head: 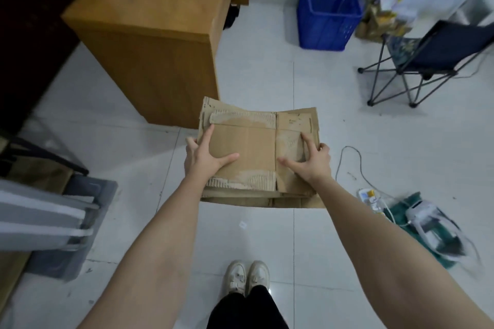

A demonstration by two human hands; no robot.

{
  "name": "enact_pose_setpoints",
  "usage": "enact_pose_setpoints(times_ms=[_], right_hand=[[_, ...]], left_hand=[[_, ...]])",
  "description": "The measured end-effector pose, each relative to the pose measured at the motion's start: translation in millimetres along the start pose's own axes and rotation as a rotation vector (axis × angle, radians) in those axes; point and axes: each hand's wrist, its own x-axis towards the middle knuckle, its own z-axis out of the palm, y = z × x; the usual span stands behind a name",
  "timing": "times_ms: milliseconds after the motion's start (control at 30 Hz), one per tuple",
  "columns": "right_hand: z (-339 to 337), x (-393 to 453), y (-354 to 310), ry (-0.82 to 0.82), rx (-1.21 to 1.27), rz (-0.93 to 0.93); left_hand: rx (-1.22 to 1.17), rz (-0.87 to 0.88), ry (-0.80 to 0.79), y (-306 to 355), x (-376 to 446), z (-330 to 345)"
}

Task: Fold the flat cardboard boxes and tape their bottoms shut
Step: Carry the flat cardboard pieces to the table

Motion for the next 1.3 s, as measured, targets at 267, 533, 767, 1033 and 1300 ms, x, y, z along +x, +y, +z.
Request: enact_pose_setpoints(times_ms=[267,533,767,1033,1300], right_hand=[[-54,5,-78,0.049,0.042,-0.052],[-86,26,-138,0.088,0.003,-0.081],[-96,50,-169,0.095,-0.043,-0.099],[-113,104,-185,0.090,-0.011,-0.081],[-136,219,-209,0.066,-0.024,-0.161]], left_hand=[[0.077,0.086,0.095,53,5,-84],[0.189,0.155,0.151,84,29,-137],[0.202,0.154,0.144,101,55,-157],[0.223,0.176,0.128,139,107,-163],[0.246,0.167,0.189,204,200,-162]])
